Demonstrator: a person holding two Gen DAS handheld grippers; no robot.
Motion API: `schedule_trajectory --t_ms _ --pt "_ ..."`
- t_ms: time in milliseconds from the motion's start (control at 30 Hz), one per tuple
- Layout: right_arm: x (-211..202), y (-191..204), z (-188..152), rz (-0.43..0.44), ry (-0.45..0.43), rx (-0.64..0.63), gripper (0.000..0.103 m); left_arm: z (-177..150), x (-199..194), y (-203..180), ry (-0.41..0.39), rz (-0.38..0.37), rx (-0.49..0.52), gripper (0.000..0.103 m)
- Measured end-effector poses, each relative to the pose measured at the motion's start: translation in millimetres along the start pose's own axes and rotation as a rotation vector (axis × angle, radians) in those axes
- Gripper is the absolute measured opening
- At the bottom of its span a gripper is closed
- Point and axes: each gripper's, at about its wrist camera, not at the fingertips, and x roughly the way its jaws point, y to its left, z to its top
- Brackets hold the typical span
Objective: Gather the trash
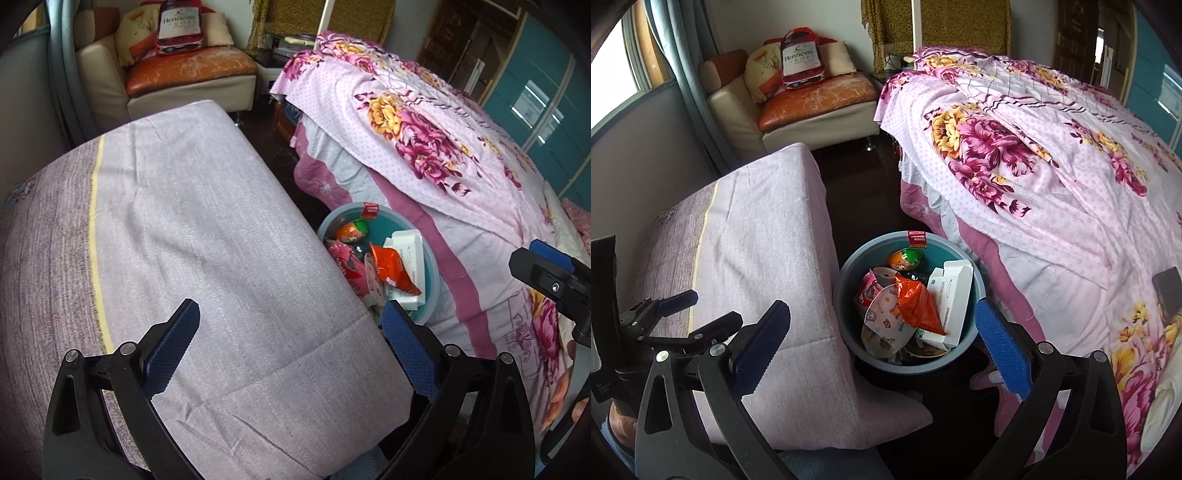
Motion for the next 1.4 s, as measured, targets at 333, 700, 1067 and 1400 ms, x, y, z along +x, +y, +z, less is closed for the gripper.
schedule_trajectory --t_ms 333,700,1067,1400 --pt "-3.1 15.8 -13.3 0.001 0.005 -0.043 0.096 -7.9 -10.5 15.9 -0.011 0.028 -0.032 0.099" --pt "5.3 16.6 -8.5 -0.001 0.02 -0.046 0.096 -7.8 -2.4 26.0 0.005 0.038 -0.055 0.099" --pt "19.9 15.7 -7.5 0.004 0.043 -0.037 0.096 -8.2 4.2 31.7 0.005 0.025 -0.059 0.099" --pt "36.4 8.9 -10.3 0.003 0.069 -0.013 0.096 -11.4 13.1 35.4 0.002 0.057 -0.052 0.099"
